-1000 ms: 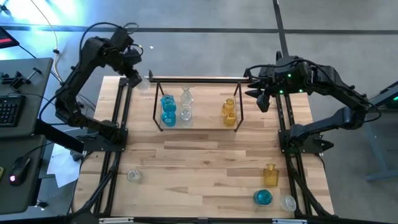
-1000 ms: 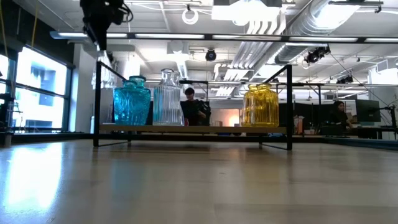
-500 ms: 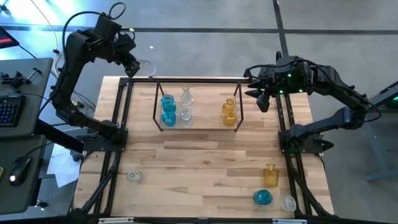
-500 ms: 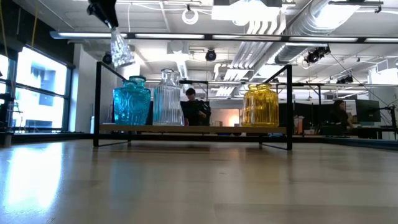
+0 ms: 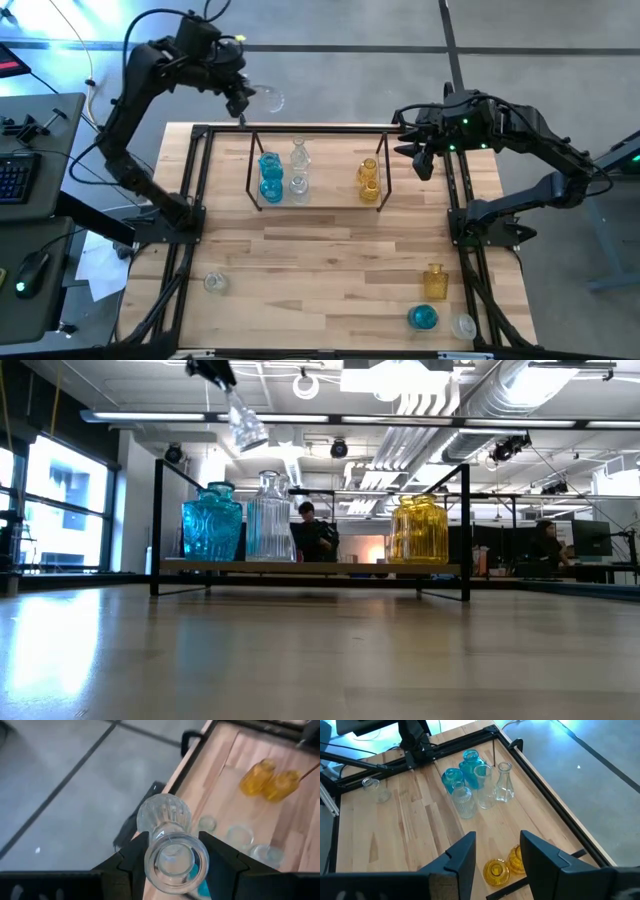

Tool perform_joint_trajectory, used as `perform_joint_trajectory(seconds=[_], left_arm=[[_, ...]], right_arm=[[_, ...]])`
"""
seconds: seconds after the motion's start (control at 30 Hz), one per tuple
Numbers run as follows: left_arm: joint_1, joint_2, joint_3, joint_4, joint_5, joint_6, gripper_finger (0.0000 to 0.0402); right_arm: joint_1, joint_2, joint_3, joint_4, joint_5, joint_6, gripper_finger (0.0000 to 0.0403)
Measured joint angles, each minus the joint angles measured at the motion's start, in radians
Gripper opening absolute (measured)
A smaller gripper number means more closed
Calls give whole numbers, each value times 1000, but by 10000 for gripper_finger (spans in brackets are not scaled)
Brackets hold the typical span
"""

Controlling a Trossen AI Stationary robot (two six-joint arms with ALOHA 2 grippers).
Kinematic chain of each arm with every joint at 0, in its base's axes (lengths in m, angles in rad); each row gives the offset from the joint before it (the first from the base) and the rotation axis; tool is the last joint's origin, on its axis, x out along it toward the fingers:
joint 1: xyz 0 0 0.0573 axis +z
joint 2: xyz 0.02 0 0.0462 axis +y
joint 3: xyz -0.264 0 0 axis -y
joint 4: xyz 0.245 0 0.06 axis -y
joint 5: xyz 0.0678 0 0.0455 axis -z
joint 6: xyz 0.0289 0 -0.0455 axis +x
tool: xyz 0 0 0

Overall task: Sort vases onto shelf
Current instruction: Put the transparent vase on the shelf

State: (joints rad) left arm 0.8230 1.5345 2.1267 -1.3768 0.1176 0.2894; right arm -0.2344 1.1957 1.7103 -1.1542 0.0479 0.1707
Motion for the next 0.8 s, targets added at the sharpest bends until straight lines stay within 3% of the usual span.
perform_joint_trajectory(seconds=[0.3, 0.8], left_arm=[[-135, 162, 230, 17, 29, -22, 139], [-376, 261, 214, 110, 45, -61, 139]], right_arm=[[0, 0, 0, -9, 0, 0, 136], [0, 0, 0, -17, 0, -19, 136]])
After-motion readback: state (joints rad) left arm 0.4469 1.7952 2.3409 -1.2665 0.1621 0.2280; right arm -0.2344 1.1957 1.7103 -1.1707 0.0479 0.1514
